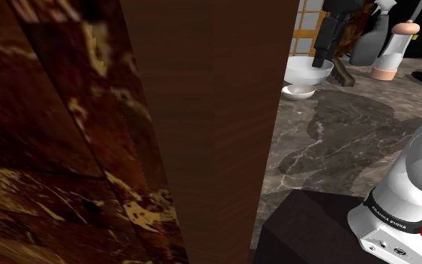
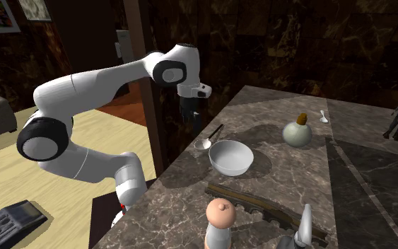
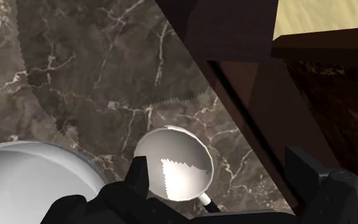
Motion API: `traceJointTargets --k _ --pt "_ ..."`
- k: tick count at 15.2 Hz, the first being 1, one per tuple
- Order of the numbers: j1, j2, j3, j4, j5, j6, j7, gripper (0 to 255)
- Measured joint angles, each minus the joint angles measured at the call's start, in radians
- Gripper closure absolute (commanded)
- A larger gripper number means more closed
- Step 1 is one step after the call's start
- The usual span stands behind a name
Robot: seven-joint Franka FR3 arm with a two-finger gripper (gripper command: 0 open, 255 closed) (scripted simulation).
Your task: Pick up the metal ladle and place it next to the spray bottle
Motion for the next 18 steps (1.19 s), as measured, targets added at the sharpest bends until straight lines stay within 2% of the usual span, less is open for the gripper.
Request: traceJointTargets --k 3,12,14,18 --pt "0.015 0.034 -0.014 -0.003 0.0 0.039 -0.045 0" --pt "0.129 0.297 -0.091 0.025 0.035 0.287 -0.381 0" --pt "0.133 0.352 -0.098 0.047 0.05 0.322 -0.445 0" --pt "0.134 0.38 -0.089 0.02 0.062 0.377 -0.48 0"
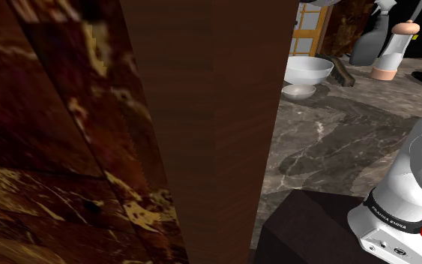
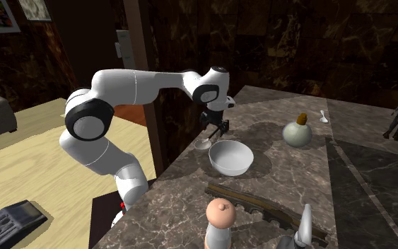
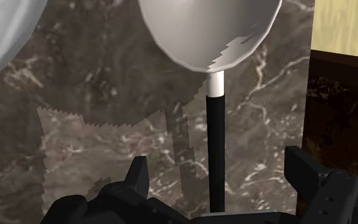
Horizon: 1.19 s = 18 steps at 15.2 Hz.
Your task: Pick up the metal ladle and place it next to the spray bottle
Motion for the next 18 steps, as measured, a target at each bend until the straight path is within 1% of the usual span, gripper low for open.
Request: traceJointTargets --k 4,10,11,18 --pt "-0.001 0.003 0.011 -0.048 0.007 0.051 -0.005 0" --pt "-0.002 0.006 0.015 -0.054 0.009 0.061 -0.009 0" --pt "-0.002 0.006 0.015 -0.054 0.009 0.061 -0.009 255" --pt "-0.003 0.005 0.015 -0.054 0.009 0.062 -0.009 255"
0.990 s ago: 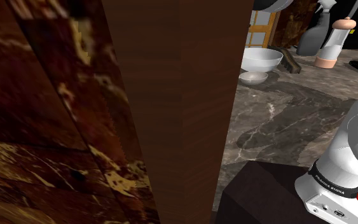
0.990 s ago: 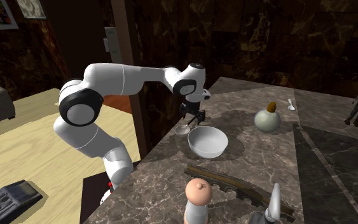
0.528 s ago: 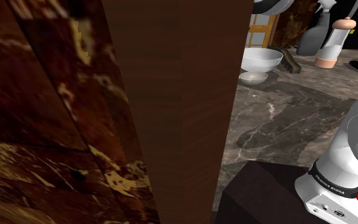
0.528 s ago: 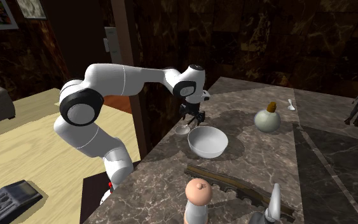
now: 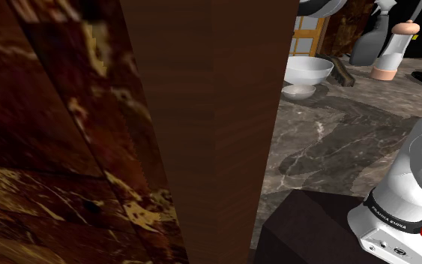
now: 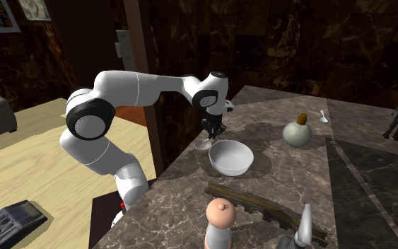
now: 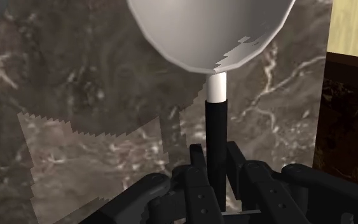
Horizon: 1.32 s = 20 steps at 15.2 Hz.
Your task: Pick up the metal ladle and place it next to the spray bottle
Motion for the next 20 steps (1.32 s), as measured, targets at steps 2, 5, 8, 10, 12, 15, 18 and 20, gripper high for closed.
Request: traceJointTargets --k 2,5,8,10,12,15,18,20 --pt "0.0 -0.001 0.0 -0.001 0.0 0.0 0.0 255" --pt "0.0 0.001 0.001 0.015 0.0 -0.016 0.001 255" --pt "-0.001 -0.001 0.002 0.051 -0.002 -0.054 0.007 255" --pt "-0.001 -0.004 0.002 0.075 -0.003 -0.081 0.01 255" --pt "-0.001 -0.005 0.002 0.098 -0.003 -0.104 0.013 255" --pt "-0.001 0.0 0.003 0.147 -0.004 -0.147 0.021 255" --pt "-0.002 0.004 0.002 0.192 -0.005 -0.189 0.024 255" --pt "-0.002 0.009 -0.001 0.222 -0.007 -0.214 0.024 255"
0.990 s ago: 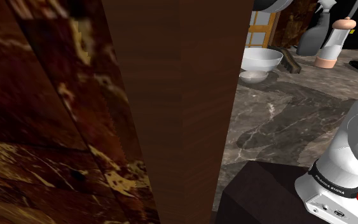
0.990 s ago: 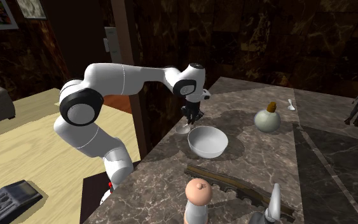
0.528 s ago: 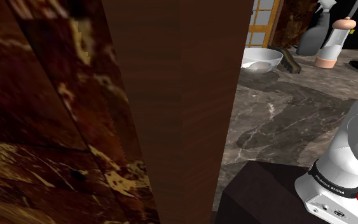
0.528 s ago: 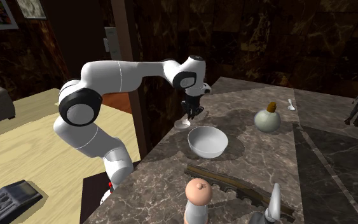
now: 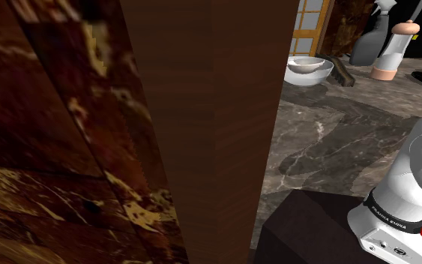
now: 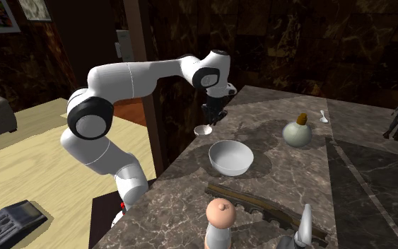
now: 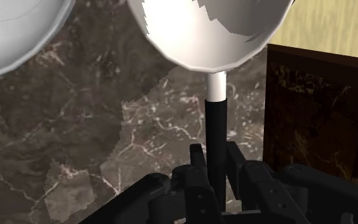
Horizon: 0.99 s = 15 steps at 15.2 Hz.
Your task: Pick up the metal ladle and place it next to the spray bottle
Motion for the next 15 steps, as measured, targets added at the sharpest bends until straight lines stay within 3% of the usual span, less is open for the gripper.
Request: traceJointTargets --k 15 --pt "-0.001 0.051 -0.004 0.248 -0.001 -0.196 0.022 255"
